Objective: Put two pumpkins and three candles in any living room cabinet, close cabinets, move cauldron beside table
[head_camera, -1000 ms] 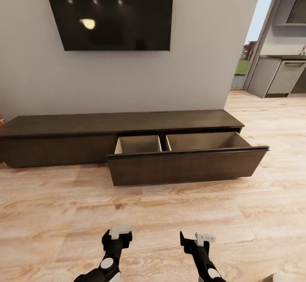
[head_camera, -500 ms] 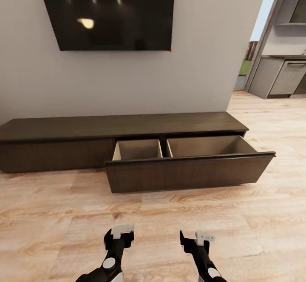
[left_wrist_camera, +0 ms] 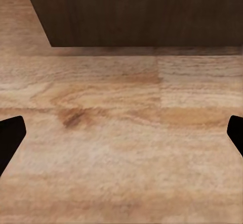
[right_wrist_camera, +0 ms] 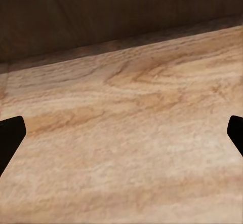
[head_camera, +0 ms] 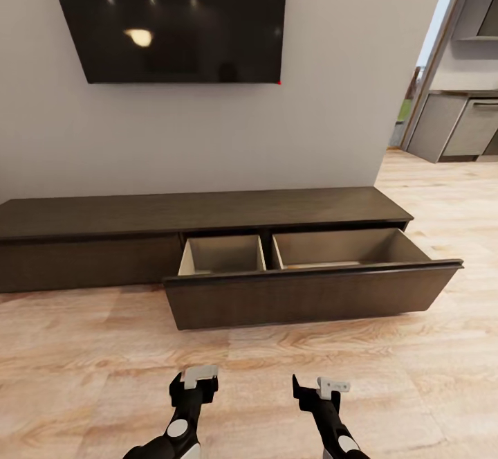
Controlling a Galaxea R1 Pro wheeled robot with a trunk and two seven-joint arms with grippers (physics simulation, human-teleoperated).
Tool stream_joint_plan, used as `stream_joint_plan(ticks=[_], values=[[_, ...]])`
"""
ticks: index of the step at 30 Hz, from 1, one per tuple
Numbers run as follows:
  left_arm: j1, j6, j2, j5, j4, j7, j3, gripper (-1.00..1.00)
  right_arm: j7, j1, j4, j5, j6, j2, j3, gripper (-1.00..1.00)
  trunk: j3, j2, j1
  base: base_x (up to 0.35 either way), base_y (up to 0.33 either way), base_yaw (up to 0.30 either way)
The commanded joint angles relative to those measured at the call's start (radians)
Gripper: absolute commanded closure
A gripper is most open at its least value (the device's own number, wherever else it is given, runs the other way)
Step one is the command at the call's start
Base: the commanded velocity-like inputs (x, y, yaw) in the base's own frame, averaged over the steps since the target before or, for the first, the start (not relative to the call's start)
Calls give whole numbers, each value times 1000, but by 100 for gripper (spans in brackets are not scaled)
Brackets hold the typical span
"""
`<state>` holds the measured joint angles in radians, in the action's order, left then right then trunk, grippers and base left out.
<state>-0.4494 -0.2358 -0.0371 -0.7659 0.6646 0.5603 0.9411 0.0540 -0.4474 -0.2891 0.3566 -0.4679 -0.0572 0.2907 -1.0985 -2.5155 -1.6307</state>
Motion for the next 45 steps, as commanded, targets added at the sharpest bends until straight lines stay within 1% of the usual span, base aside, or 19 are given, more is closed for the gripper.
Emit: stream_joint_plan(ticks=[1,7,25,45], values=[[-2,-7,-1,-10,1,6,8,-100,7,-1,1,6,-1,0,8,-100,-1,0,0,24,0,0],[-2,-7,-3,-11,1,6,8,-100,6,-2,1,7,-2,0,8,-100,-1,0,0,114,0,0],[-2,-7,-6,-10,1,6,8,-100,4,-3,1,7,-4,2,7,-100,-1,0,0,324,0,0],[-2,-7,-7,-10,1,6,8,-100,3,-4,1,7,-4,1,7,-100,-1,0,0,286,0,0]])
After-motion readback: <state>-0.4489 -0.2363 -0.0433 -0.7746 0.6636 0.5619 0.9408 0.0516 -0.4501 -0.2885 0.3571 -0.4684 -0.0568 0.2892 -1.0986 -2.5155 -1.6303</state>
